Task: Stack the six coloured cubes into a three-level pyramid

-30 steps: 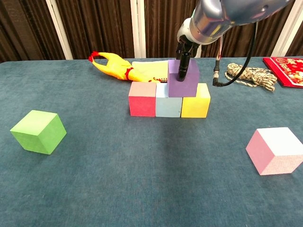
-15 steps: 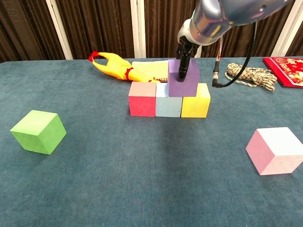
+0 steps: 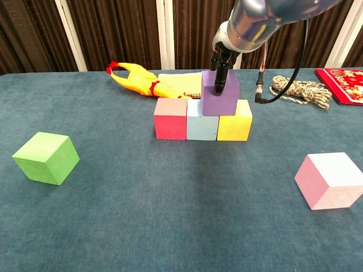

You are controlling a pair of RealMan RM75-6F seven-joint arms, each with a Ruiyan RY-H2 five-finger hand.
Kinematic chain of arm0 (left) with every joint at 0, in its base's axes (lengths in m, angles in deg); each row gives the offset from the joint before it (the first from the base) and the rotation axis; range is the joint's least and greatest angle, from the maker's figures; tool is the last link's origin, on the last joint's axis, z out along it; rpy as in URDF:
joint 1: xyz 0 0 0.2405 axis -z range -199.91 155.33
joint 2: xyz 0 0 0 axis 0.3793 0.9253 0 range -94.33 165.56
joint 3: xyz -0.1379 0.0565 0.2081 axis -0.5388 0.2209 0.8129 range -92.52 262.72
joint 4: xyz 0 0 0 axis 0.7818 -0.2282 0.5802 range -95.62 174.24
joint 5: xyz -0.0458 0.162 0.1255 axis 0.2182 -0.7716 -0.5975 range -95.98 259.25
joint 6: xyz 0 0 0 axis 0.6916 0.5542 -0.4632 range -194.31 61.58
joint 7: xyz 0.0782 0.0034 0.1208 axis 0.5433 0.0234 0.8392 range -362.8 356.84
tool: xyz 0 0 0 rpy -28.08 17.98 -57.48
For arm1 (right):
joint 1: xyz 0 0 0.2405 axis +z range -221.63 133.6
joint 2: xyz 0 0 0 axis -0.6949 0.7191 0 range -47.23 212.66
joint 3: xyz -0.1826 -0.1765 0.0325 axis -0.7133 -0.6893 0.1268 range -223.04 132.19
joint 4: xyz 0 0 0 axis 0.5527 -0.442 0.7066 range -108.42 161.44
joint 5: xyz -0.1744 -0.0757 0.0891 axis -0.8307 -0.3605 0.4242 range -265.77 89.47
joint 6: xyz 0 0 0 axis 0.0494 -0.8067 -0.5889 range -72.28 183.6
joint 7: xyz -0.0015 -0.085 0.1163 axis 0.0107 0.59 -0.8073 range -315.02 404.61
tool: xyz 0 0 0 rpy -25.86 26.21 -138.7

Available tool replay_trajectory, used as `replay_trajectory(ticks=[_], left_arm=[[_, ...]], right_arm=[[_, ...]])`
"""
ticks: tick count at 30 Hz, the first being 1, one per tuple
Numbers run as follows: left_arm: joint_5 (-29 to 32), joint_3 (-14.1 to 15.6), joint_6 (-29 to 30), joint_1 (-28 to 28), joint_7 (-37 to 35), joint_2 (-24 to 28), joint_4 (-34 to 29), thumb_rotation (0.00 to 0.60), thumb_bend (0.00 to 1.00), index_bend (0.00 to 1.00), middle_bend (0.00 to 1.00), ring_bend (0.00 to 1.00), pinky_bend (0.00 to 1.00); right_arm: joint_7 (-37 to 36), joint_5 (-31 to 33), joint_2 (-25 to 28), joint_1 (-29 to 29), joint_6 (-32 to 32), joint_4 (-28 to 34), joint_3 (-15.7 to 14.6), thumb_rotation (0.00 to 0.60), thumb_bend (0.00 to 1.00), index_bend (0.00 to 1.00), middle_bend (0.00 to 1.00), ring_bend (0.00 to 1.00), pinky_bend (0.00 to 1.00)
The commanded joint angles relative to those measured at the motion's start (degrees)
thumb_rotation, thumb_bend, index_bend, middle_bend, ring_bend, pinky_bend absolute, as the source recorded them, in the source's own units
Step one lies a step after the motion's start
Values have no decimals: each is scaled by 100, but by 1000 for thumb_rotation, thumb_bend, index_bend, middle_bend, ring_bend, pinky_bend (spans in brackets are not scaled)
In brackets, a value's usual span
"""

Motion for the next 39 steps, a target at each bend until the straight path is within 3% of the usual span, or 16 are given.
replay_trajectory(ticks=[1,7,16,24,30,36,39], left_arm=[[-2,4,-4,1,4,-2,1,600,282,178,0,0,0],[-10,5,3,0,7,-4,-4,600,283,178,0,0,0],[-3,1,-8,2,-4,-7,15,600,282,178,0,0,0],[-7,1,-30,15,-26,-18,47,600,282,178,0,0,0],[-41,21,-92,25,-129,3,43,600,282,178,0,0,0],[-45,44,-242,35,-330,81,59,600,283,175,0,0,0],[-120,82,-257,29,-395,130,54,600,281,170,0,0,0]], right_arm=[[34,36,16,7,11,35,17,600,322,170,142,30,0],[69,76,15,27,36,90,40,600,323,157,141,24,0],[67,293,53,23,51,200,202,600,288,6,40,0,0],[-112,234,258,-60,163,567,329,600,250,0,25,0,0],[-383,179,725,-347,349,1426,487,600,250,1,26,0,0],[-1272,-1103,1419,-989,795,2805,394,600,250,24,26,0,0],[-1586,-1345,1956,-1421,988,3591,402,600,250,28,26,0,0]])
